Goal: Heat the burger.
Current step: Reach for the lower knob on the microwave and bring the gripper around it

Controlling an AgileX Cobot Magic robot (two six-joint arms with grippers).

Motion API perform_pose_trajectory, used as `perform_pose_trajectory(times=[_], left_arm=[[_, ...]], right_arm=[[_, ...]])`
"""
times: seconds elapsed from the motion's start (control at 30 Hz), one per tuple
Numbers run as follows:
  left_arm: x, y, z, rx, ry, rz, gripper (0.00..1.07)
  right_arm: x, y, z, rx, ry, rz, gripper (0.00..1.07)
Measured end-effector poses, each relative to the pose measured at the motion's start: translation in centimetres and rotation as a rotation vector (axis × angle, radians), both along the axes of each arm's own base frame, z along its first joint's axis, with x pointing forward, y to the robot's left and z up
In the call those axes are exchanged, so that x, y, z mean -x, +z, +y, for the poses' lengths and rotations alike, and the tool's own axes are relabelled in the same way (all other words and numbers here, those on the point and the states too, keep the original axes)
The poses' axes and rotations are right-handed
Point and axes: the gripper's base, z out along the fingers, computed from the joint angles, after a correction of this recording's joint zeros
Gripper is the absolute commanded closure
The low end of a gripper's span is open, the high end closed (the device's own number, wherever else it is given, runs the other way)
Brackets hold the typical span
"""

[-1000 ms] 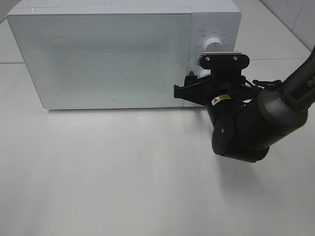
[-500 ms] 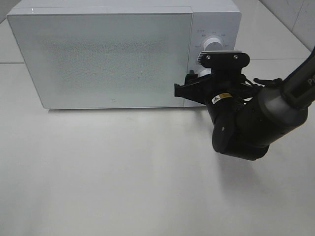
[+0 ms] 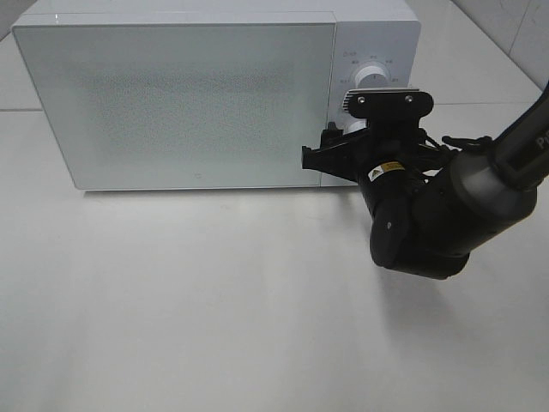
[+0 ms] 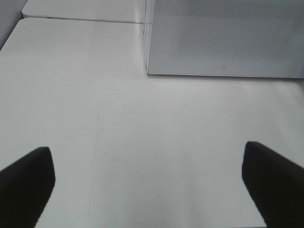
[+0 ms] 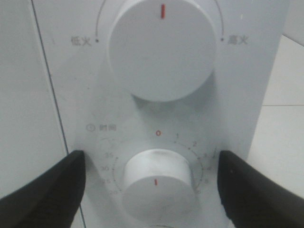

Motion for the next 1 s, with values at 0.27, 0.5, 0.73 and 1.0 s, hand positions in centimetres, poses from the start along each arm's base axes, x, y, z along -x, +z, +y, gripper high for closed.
perform_pose_trajectory(times=[0.27,0.5,0.73,1.0], left_arm=[[0.00,0.00,0.00,0.000,0.000,0.000,0.06],[0.00,0.00,0.00,0.000,0.000,0.000,0.06],[0.00,0.00,0.00,0.000,0.000,0.000,0.06],[0.00,0.00,0.00,0.000,0.000,0.000,0.06]], right_arm=[[-0.02,-0.75,0.04,-0.004,0.001,0.014,0.31],[-0.01,-0.76,0.04,-0.004,0.001,0.015,0.31],[-0.01,-0.76,0.04,-0.004,0.001,0.015,0.33],[-0.01,-0.76,0.04,-0.014,-0.001,0.015,0.66]])
